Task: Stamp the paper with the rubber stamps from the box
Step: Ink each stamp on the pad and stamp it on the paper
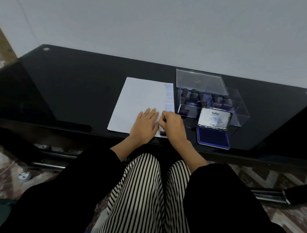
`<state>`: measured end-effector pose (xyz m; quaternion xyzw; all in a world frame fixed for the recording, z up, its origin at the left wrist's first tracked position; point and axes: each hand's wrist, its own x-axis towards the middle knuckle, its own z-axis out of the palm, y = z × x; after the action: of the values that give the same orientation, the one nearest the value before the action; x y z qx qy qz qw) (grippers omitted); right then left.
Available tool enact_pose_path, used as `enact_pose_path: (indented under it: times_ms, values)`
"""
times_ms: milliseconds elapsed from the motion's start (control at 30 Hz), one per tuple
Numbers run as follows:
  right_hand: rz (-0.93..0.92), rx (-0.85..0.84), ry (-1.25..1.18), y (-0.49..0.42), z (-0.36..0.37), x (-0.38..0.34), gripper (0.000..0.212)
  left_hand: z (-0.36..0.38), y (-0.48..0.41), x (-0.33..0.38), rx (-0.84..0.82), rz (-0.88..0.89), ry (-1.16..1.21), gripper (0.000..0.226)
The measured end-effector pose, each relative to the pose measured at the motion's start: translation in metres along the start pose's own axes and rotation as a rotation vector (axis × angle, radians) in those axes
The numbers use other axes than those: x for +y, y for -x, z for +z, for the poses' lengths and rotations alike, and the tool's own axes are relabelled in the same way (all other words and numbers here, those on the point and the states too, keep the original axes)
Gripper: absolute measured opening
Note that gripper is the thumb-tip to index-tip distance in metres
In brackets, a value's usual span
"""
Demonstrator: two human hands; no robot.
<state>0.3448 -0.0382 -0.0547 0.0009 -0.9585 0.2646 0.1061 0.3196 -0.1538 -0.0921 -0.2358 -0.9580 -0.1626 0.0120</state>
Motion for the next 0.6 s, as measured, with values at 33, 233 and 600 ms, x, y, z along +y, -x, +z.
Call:
enact_pose_path:
  times_ms: [33,233,600]
  values:
    - [0.011,-0.025,0.000,-0.002,-0.001,0.000,0.038,0.000,0.000,0.001,0.004,-0.002,0.004,0.051]
    - [0.058,-0.109,0.000,-0.007,-0.007,-0.002,0.042,-0.002,0.001,0.001,0.022,0.003,0.002,0.050]
    - [0.094,-0.013,-0.300,-0.020,-0.070,0.020,0.021,-0.025,-0.018,0.005,0.082,0.009,0.108,0.038]
